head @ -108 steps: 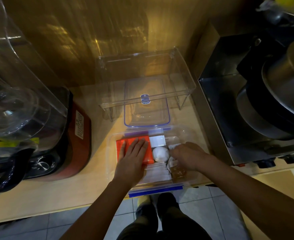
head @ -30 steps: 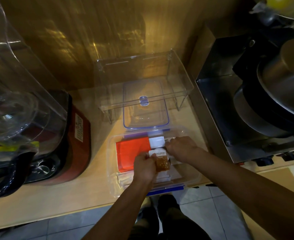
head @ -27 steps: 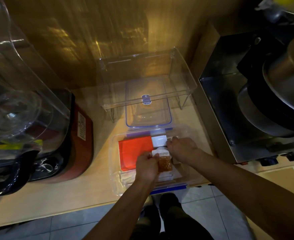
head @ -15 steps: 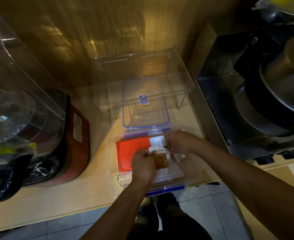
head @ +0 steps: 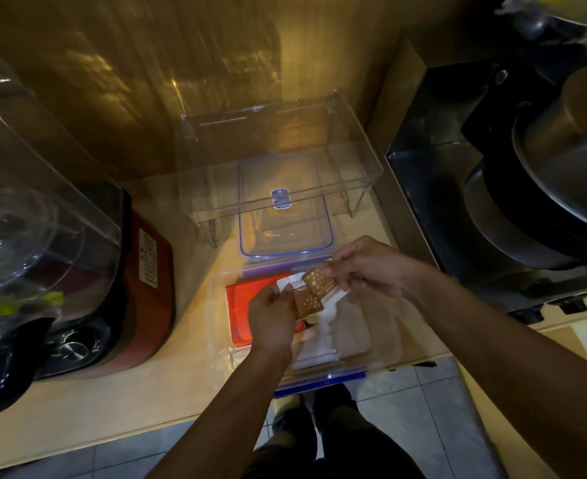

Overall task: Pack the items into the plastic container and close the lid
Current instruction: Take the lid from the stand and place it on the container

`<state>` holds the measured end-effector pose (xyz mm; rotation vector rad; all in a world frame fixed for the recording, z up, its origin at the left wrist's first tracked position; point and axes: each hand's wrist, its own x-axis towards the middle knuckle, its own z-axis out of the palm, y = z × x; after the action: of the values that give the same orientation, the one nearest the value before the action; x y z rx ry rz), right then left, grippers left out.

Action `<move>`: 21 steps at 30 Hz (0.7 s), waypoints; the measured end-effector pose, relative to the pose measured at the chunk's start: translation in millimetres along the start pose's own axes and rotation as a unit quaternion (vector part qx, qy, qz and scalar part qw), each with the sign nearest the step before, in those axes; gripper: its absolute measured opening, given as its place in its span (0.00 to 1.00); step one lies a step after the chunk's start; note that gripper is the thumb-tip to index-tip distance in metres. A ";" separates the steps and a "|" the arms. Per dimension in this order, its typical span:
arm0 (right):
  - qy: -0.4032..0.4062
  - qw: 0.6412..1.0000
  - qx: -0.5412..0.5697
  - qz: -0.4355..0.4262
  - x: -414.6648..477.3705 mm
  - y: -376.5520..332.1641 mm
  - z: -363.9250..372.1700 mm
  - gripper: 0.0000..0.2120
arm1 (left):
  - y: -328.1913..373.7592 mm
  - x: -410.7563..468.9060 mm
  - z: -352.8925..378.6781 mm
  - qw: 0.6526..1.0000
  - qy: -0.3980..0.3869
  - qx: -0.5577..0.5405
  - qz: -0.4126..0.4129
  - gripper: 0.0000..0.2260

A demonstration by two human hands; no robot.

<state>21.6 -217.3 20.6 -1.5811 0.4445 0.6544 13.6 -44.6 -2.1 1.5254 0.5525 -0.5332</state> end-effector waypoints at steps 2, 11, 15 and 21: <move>0.001 0.999 0.029 0.020 0.3 2.4 5.0 0.08 | 0.6 -1.3 2.4 1.000 -0.011 -0.015 -0.007 0.11; 0.077 0.995 0.009 0.063 -0.9 11.3 19.2 0.09 | -1.5 -9.6 15.3 0.998 -0.046 -0.044 -0.024 0.12; 0.097 0.995 0.004 0.038 -3.2 10.9 16.3 0.09 | -4.8 -9.8 17.8 0.999 -0.010 -0.047 -0.007 0.13; 0.118 0.976 0.179 0.040 -0.8 11.1 13.2 0.08 | -7.9 -5.7 18.0 0.996 0.055 -0.072 0.012 0.15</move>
<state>12.1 -205.7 12.3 -1.3041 0.7634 0.4176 4.3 -62.6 -5.0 1.4282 0.6439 -0.3834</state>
